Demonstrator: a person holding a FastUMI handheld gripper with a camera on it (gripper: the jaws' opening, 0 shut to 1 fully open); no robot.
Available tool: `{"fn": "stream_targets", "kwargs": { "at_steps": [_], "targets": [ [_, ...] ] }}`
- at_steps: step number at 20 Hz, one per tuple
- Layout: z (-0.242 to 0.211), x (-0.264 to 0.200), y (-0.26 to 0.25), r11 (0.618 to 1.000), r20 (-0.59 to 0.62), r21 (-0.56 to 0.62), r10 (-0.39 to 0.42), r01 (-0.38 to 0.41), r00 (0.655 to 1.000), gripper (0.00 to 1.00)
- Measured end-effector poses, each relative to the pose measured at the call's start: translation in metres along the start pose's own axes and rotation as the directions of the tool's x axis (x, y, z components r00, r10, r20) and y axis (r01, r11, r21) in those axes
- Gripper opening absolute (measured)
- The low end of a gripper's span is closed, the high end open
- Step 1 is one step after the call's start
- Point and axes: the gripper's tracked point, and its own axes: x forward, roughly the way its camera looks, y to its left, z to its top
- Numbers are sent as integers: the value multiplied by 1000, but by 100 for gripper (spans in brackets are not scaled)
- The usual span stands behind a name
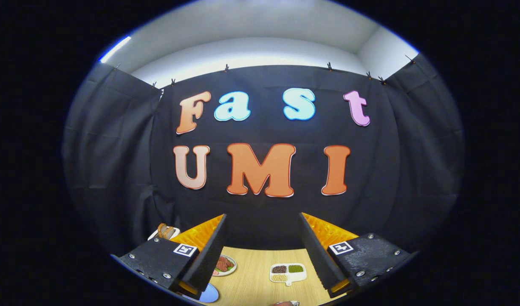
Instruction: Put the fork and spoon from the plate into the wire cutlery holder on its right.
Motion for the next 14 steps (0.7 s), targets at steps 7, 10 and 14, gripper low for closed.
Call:
{"fn": "stream_targets", "kwargs": {
  "at_steps": [7,10,14],
  "targets": [
    [19,-4,3,1000,61,27,-3,2,998,97],
    [27,-6,3,999,97,47,-1,-4,995,97],
    [27,-7,1,998,97,63,2,-8,995,97]
  ]
}}
